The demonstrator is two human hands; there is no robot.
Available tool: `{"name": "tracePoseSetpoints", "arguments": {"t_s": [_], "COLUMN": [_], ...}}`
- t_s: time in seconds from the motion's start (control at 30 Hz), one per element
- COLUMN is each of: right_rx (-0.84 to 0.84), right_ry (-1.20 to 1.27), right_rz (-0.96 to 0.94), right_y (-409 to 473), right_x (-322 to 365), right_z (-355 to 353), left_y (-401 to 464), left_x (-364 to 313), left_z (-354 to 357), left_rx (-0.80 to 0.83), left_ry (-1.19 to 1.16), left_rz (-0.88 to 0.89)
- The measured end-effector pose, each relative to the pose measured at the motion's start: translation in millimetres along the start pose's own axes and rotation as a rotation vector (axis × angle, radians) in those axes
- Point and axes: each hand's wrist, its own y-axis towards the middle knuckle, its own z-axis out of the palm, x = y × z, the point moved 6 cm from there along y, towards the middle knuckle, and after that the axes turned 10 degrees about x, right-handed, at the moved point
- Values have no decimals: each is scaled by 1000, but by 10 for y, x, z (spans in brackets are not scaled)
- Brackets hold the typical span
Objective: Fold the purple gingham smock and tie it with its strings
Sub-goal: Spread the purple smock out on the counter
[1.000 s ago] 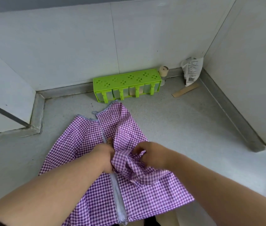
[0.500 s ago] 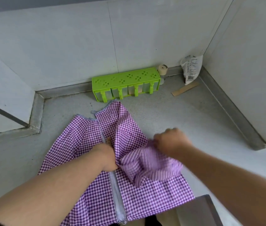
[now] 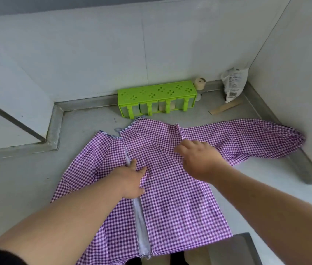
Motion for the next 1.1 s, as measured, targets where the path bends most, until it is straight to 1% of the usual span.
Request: {"name": "tracePoseSetpoints", "arguments": {"t_s": [0.07, 0.1, 0.13, 0.2, 0.27, 0.33, 0.4, 0.5, 0.57, 0.63, 0.67, 0.7, 0.73, 0.8, 0.87, 0.97, 1.0, 1.03, 1.1], "right_rx": [97, 136, 182, 257, 311, 351, 391, 425, 444, 446, 439, 434, 437, 454, 467, 485, 488, 490, 493], "right_ry": [-19, -14, 2, 59, 101, 80, 37, 46, 39, 21, 21, 19, 15, 8, -2, -13, -13, -15, -21], "right_rz": [-190, -230, -230, -159, -63, -4, 39, 131, 189, 228, 244, 252, 259, 273, 281, 296, 298, 298, 297], "right_y": [75, 132, 187, 306, 387, 452, 495, 556, 593, 625, 630, 644, 658, 678, 708, 740, 737, 733, 728], "right_x": [558, 788, 959, 1145, 1198, 1305, 1457, 1604, 1661, 1721, 1720, 1750, 1771, 1790, 1792, 1818, 1812, 1819, 1835], "right_z": [341, 467, 572, 707, 761, 779, 795, 860, 902, 908, 897, 883, 879, 865, 863, 867, 865, 859, 840], "left_y": [-24, -48, -68, -144, -232, -357, -479, -611, -699, -778, -777, -781, -779, -793, -800, -780, -763, -755, -761], "left_x": [54, 114, 169, 281, 391, 585, 842, 1218, 1463, 1689, 1772, 1848, 1892, 1898, 1887, 1852, 1825, 1800, 1721], "left_z": [45, 91, 146, 246, 322, 447, 632, 966, 1186, 1410, 1520, 1669, 1824, 2063, 2174, 2231, 2239, 2238, 2165], "left_rx": [-31, -49, -73, -134, -238, -367, -469, -541, -585, -622, -609, -552, -451, -278, -192, -109, -94, -95, -116], "left_ry": [-77, -124, -175, -249, -283, -296, -335, -436, -610, -874, -1006, -1129, -1225, -1325, -1266, -1027, -994, -1007, -1108], "left_rz": [40, 56, 71, 98, 113, 85, 10, -160, -283, -395, -450, -510, -554, -574, -549, -469, -430, -375, -215]}}
